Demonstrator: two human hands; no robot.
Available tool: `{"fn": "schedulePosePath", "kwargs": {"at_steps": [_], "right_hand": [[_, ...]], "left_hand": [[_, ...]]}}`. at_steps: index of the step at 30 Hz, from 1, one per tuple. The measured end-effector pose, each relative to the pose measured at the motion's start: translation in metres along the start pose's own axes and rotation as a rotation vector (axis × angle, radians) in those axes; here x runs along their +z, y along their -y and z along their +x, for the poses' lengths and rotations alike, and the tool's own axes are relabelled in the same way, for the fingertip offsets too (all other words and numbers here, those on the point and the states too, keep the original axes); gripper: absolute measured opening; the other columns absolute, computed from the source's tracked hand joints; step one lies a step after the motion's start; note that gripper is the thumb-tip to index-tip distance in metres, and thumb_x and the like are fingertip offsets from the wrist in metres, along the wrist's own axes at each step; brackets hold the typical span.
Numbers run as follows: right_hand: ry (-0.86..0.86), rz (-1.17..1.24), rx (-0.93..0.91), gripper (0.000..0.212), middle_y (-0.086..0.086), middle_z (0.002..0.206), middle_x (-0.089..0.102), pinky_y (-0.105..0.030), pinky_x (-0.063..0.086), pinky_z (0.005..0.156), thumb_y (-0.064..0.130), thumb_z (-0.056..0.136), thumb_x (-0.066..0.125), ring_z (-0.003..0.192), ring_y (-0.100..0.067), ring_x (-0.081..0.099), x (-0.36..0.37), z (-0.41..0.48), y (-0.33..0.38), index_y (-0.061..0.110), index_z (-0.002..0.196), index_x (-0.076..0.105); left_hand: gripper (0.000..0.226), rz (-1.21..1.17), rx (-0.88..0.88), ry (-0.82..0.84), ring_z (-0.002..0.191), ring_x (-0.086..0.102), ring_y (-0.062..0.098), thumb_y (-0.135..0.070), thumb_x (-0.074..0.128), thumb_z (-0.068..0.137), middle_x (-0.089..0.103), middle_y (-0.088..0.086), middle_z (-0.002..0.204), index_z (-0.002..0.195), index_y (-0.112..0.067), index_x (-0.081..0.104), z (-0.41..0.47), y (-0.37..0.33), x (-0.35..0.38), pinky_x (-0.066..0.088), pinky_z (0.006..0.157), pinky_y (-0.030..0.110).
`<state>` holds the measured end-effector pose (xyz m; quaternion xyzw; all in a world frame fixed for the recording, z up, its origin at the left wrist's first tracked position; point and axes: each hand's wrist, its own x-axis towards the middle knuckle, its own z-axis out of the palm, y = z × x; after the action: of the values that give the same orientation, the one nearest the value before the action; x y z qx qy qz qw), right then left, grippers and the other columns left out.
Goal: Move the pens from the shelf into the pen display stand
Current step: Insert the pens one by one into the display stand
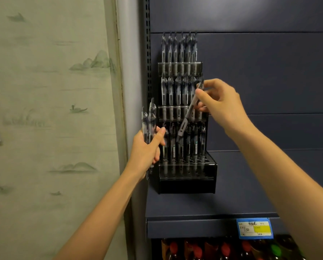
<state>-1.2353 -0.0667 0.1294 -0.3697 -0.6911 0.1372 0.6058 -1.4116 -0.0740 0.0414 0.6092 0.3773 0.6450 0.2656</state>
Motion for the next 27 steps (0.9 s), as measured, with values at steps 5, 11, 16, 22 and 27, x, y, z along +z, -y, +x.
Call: {"fn": "schedulePosePath", "kwargs": {"at_steps": [5, 11, 16, 22, 27], "right_hand": [[0.005, -0.259, -0.086, 0.027, 0.011, 0.077, 0.064, -0.029, 0.054, 0.077, 0.026, 0.095, 0.056, 0.075, -0.007, 0.065, -0.004, -0.007, -0.017, 0.015, 0.119, 0.052], [0.028, -0.339, -0.128, 0.026, 0.006, 0.083, 0.064, -0.032, 0.050, 0.075, 0.026, 0.095, 0.057, 0.071, -0.010, 0.060, 0.005, -0.013, -0.033, 0.013, 0.117, 0.053], [0.086, -0.377, -0.099, 0.025, 0.006, 0.085, 0.064, -0.029, 0.048, 0.074, 0.025, 0.095, 0.057, 0.077, -0.014, 0.062, 0.014, -0.018, -0.045, 0.015, 0.117, 0.054], [0.095, -0.377, -0.085, 0.027, -0.001, 0.093, 0.067, -0.028, 0.045, 0.075, 0.025, 0.095, 0.056, 0.081, -0.017, 0.064, 0.018, -0.022, -0.050, 0.014, 0.120, 0.053], [0.188, -0.474, -0.041, 0.026, 0.001, 0.096, 0.064, -0.040, 0.049, 0.087, 0.024, 0.093, 0.060, 0.085, -0.020, 0.063, 0.024, -0.026, -0.054, 0.015, 0.117, 0.056]], "left_hand": [[0.015, -0.041, -0.034, -0.019, 0.037, 0.041, 0.006, -0.028, 0.054, 0.094, 0.052, -0.006, 0.061, 0.083, -0.018, 0.053, 0.001, 0.000, -0.004, 0.034, 0.034, 0.016], [0.017, -0.060, -0.031, -0.018, 0.038, 0.041, 0.007, -0.029, 0.055, 0.094, 0.051, -0.006, 0.060, 0.081, -0.017, 0.052, 0.001, -0.001, -0.005, 0.035, 0.035, 0.018], [0.016, -0.073, -0.045, -0.020, 0.038, 0.042, 0.006, -0.029, 0.055, 0.094, 0.051, -0.006, 0.060, 0.082, -0.018, 0.052, -0.001, -0.001, -0.005, 0.034, 0.035, 0.016], [0.017, -0.079, -0.061, -0.024, 0.038, 0.041, 0.005, -0.030, 0.055, 0.093, 0.050, -0.007, 0.059, 0.081, -0.019, 0.052, -0.004, 0.001, -0.004, 0.034, 0.036, 0.017], [0.014, -0.092, -0.066, -0.035, 0.038, 0.041, 0.005, -0.030, 0.055, 0.093, 0.049, -0.009, 0.058, 0.084, -0.020, 0.053, -0.003, 0.001, -0.004, 0.034, 0.036, 0.017]]}}
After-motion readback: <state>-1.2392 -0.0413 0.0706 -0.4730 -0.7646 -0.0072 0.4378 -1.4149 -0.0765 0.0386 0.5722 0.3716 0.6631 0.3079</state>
